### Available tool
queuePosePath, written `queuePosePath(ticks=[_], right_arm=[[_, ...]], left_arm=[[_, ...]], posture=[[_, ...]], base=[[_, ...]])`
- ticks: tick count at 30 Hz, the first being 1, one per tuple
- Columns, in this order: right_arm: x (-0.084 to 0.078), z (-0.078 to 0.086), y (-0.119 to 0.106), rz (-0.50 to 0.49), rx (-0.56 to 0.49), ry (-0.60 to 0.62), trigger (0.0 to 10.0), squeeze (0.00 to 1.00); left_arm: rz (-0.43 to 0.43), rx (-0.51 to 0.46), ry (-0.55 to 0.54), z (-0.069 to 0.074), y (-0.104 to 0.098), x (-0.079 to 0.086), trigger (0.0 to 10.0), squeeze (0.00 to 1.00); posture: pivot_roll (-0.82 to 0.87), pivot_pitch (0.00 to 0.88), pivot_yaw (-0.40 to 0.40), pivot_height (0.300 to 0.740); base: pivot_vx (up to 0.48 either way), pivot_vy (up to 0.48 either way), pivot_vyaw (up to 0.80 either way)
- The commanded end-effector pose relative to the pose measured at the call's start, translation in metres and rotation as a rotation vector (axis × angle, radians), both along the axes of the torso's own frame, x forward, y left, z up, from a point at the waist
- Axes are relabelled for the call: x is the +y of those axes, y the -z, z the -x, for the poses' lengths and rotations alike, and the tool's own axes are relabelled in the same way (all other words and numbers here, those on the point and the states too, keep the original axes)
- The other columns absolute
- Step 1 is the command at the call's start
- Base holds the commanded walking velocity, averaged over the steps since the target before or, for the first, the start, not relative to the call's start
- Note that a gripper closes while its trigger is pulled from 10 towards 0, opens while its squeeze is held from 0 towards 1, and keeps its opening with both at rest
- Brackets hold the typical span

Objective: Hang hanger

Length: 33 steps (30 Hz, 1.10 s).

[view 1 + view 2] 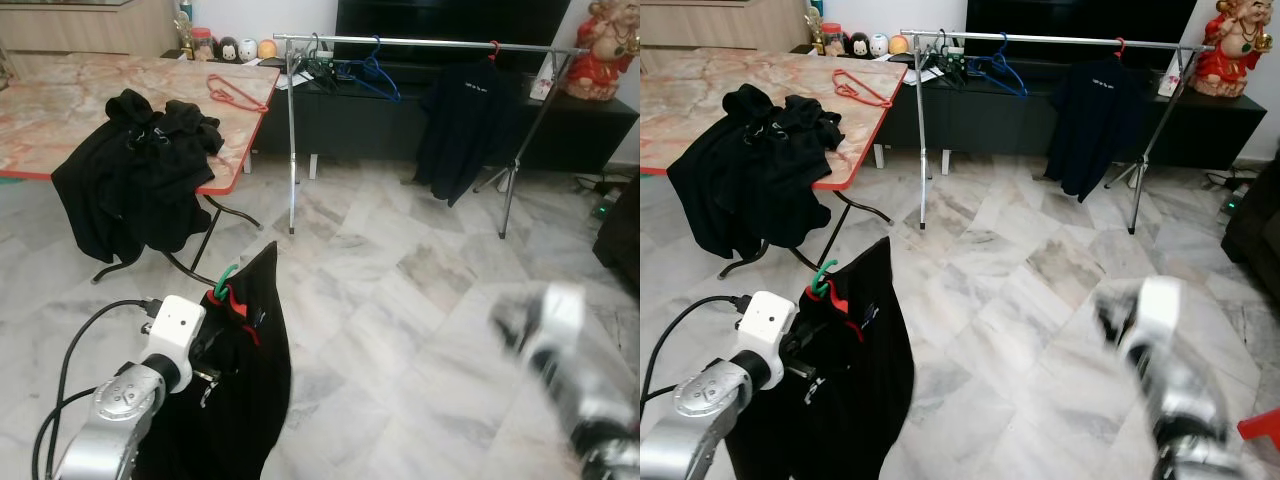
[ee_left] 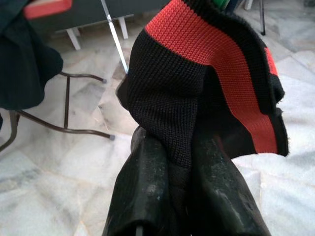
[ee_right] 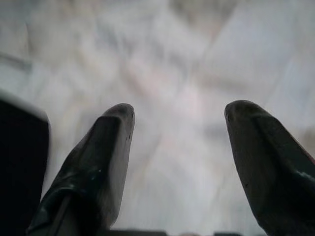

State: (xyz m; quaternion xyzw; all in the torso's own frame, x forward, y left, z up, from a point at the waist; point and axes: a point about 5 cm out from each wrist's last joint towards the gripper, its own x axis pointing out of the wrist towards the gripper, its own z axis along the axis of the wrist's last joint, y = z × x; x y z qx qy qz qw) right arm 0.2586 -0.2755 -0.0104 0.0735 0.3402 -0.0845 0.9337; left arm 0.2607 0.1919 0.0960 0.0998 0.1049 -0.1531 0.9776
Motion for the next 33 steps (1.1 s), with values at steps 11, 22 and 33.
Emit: queuePosePath(ticks=[11,22,33], right_arm=[[0.043,0.049,0.05,0.059,0.139,-0.109,10.0,0.0],[0.055,0.068,0.062,0.098,0.171,-0.181,10.0,0.0],[0.05,0.086,0.068,0.111,0.162,-0.178,10.0,0.0]], left_arm=[[0.073,-0.132,-0.16,-0.007,-0.008,-0.004,10.0,0.0],[0.057,-0.148,-0.16,0.006,-0.002,-0.016,10.0,0.0],[0.061,-0.118,-0.134,0.015,0.006,-0.024,10.0,0.0]], posture=[[0.03,0.0,-0.051,0.716],[0.08,0.0,-0.077,0.716],[0.05,0.0,-0.049,0.716]], base=[[0.0,0.0,0.0],[0.0,0.0,0.0],[0.0,0.0,0.0]])
